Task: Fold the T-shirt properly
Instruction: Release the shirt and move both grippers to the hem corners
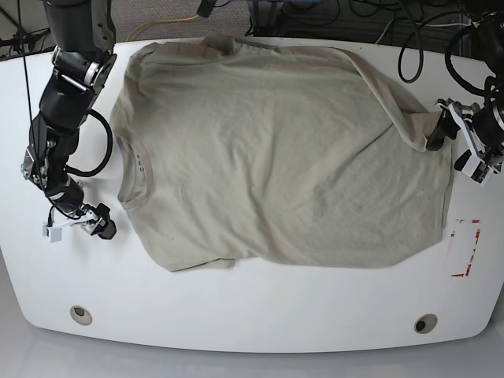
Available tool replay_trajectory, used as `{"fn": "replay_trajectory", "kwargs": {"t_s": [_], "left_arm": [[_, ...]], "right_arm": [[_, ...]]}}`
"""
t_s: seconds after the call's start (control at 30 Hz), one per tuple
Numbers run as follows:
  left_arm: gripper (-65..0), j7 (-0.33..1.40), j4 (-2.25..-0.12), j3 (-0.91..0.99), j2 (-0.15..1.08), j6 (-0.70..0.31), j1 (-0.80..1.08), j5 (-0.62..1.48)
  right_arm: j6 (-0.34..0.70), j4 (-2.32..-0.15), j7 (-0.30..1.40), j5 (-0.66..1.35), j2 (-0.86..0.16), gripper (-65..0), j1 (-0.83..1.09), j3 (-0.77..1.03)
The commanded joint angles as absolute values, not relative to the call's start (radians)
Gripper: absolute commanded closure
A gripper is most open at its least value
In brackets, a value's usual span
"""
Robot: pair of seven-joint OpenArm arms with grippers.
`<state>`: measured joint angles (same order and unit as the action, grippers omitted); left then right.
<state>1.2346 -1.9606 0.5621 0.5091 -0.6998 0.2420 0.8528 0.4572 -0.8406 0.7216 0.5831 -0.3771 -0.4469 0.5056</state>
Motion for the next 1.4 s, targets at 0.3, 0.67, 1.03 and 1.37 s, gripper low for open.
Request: {"fn": "replay_trajectory", "kwargs": {"t_s": [0.3,0.67,1.03,1.37], "left_arm": [[-39.7,1.218,-1.972,0.615,0.463,-0.698,0.193,0.75],[-39.7,1.214,-1.968,0.641,0.306,-0.698,-0.068,0.312],[-40.0,1.208,-1.88,0.616,0.194,-0.698,-0.265,-0.054],[-40.3,0.934,-1.484,0.619,0.177,-0.698,-0.39,-0.209]], "right_arm": [[0.463,-0.788,0.581,0.599,-0.361,-47.4,-0.493,0.32],[0.463,-0.688,0.516,0.598,-0.326,-47.4,-0.526,0.28],[0.463,-0.636,0.415,0.601,-0.323,-47.4,-0.526,0.14],[0.463,-0.638,0.409,0.599,-0.298,-40.1,-0.539,0.102]]}}
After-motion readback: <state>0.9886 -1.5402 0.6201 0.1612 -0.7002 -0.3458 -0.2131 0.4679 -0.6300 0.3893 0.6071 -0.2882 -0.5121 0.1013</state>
